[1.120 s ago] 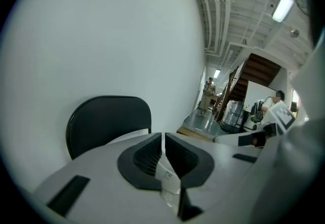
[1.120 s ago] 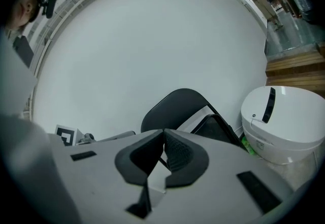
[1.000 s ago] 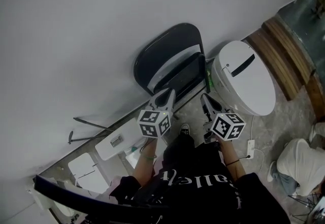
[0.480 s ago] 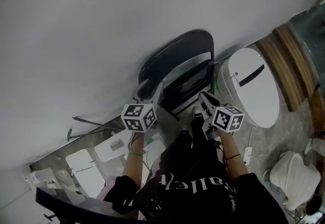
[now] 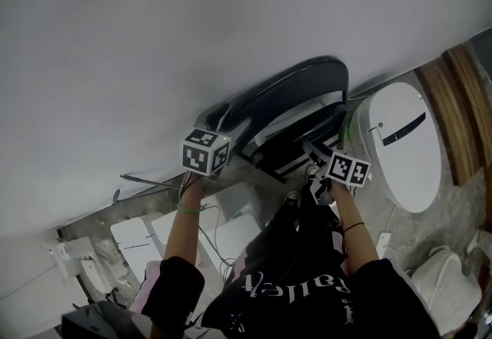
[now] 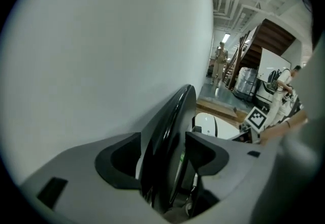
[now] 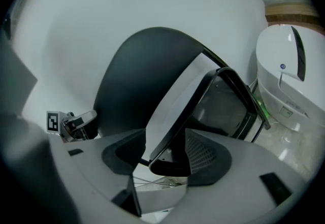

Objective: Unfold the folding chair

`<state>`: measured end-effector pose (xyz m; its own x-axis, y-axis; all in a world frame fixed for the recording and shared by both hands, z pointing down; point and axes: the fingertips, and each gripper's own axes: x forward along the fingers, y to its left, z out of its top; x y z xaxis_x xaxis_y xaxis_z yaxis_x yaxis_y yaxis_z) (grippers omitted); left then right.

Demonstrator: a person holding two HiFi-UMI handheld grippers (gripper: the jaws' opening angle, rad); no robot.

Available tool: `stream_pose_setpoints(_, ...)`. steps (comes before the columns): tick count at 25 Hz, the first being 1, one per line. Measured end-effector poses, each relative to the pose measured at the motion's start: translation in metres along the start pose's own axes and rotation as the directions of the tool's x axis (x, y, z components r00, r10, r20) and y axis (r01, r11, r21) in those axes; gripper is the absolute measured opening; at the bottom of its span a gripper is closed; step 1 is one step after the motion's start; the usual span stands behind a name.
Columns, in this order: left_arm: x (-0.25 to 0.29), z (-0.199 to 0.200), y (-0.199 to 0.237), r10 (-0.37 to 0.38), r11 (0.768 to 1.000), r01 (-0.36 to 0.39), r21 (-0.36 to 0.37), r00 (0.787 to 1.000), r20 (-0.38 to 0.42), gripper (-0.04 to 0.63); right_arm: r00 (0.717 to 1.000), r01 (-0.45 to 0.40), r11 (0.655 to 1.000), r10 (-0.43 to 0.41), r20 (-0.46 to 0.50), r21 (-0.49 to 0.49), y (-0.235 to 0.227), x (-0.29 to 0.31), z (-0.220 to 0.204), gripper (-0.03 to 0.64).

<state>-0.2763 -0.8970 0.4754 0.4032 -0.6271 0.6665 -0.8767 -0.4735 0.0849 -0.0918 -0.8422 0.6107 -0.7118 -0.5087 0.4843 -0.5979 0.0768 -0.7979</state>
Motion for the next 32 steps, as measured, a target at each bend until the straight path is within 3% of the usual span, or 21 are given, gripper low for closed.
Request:
stream_pose_setpoints(4, 0.015, 0.002, 0.000, -0.001, 0.999, 0.004, 0.041, 0.999, -0.051, 0.261, 1.000, 0.016, 0.997, -0.016, -0.002, 0.073, -0.022, 0.034, 0.007, 0.229)
stream_pose_setpoints(8, 0.025, -0.006, -0.004, 0.008, 0.991, 0.015, 0.136, 0.986, -0.166, 0.260, 1.000, 0.015, 0.985, -0.017, 0.009, 0.170, -0.039, 0.061, 0.014, 0.229)
stream_pose_setpoints(14, 0.049, -0.019, -0.007, 0.036, 0.946, 0.056, 0.320, 0.961, -0.275, 0.257, 0.999, -0.045, 0.963, 0.044, 0.013, 0.264, -0.045, 0.092, 0.019, 0.227)
stream_pose_setpoints(16, 0.049, -0.020, -0.009, 0.027, 0.947, 0.072, 0.313, 0.953, -0.301, 0.243, 0.999, -0.035, 0.963, 0.035, 0.006, 0.267, -0.046, 0.098, 0.019, 0.216)
stream_pose_setpoints(18, 0.049, -0.019, -0.011, -0.004, 0.952, 0.105, 0.287, 0.943, -0.333, 0.222, 1.000, -0.013, 0.965, 0.011, 0.010, 0.263, -0.050, 0.099, 0.019, 0.158)
stream_pose_setpoints(23, 0.040, -0.024, -0.019, -0.122, 0.954, 0.218, 0.206, 0.909, -0.398, 0.151, 0.996, -0.068, 0.947, 0.046, 0.078, 0.314, -0.043, 0.093, 0.015, 0.072)
stream_pose_setpoints(26, 0.028, -0.031, -0.032, -0.175, 0.947, 0.267, 0.177, 0.894, -0.413, 0.122, 0.992, -0.111, 0.923, 0.080, 0.099, 0.369, -0.042, 0.083, 0.007, 0.055)
stream_pose_setpoints(32, 0.001, -0.044, -0.078, -0.256, 0.918, 0.360, 0.165, 0.858, -0.446, 0.077, 0.985, -0.125, 0.917, 0.069, 0.158, 0.378, -0.044, 0.040, -0.014, 0.057)
